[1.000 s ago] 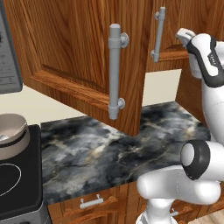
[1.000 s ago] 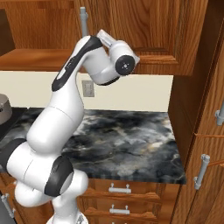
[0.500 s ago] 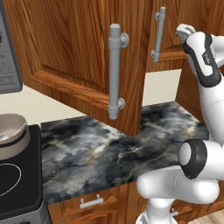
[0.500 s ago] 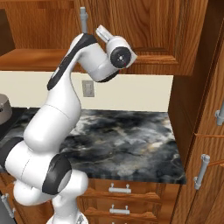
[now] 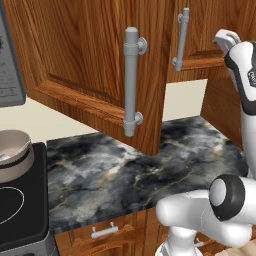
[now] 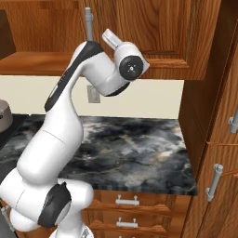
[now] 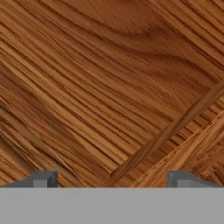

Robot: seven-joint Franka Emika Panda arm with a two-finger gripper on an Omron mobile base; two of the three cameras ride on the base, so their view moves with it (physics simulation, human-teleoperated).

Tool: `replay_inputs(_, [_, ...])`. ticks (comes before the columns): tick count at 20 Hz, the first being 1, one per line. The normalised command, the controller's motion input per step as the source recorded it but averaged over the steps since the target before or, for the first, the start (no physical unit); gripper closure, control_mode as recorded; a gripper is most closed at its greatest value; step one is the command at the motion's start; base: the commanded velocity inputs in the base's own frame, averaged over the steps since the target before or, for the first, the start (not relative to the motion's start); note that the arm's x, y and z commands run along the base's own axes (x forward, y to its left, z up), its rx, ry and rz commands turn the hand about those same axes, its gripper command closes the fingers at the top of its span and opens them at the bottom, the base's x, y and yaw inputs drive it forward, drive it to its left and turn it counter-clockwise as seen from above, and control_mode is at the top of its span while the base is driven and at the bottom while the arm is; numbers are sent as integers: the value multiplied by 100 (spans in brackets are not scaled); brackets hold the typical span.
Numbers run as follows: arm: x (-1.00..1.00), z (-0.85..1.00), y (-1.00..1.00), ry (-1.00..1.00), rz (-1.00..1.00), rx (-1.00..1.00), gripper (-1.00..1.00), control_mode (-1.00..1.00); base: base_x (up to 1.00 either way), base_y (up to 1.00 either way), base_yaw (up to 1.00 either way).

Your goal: Open the cabinet and move the ladle to the pot. Then close the cabinet.

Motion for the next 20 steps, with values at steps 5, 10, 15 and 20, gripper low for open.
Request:
replay_inputs(5, [-100,4,-6,-7,0,0,-100,-100,0,0,0])
replay_inputs(10, [-98,25,1,-16,0,0,-100,-100,0,0,0])
replay_inputs(15, [-79,23,25,0,0,-1,-100,-100,0,0,0])
replay_inputs(20, [-79,0,45,0,0,-4,-100,-100,0,0,0])
